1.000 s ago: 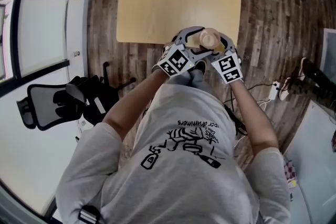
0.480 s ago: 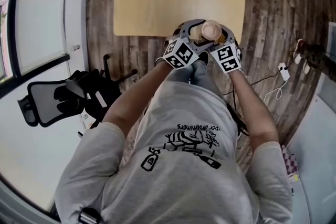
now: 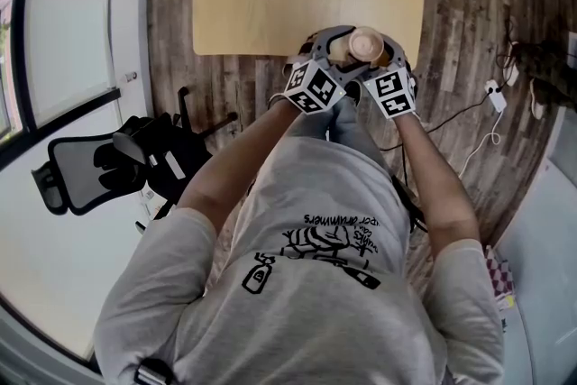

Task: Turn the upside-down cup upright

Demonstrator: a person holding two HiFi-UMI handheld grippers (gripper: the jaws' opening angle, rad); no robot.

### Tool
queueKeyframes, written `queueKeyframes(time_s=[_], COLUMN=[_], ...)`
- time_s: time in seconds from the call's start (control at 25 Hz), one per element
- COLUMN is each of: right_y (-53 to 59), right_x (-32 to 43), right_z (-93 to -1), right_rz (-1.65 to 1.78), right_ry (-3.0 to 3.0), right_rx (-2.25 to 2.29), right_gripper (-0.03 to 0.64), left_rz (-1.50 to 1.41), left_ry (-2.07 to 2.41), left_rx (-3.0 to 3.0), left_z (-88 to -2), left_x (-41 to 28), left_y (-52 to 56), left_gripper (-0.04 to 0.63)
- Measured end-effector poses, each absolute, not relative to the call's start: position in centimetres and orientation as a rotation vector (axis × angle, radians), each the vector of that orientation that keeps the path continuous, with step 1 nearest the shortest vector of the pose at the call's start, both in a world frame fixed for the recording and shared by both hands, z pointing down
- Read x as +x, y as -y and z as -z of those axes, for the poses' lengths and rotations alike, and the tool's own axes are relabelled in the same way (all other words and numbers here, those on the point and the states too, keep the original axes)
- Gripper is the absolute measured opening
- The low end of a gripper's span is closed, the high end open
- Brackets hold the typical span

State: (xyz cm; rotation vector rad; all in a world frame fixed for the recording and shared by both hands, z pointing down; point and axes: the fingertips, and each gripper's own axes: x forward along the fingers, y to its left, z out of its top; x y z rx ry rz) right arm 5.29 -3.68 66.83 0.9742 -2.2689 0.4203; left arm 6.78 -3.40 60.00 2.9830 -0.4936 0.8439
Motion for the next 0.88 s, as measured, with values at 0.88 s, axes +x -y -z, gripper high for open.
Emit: queueKeyframes(time_s=[0.88], right_y=[3.6], right_x=[5.49], right_z=[-67.28], right_rz=[-0.422], right_ry=[2.285], right_rx=[0.976], right_gripper=[0.342], left_rz=[-0.883], left_ry=[0.493], left_rx=[3.009], left_z=[-60.28], left_x=[6.87], left_y=[3.0], left_gripper=[0.341])
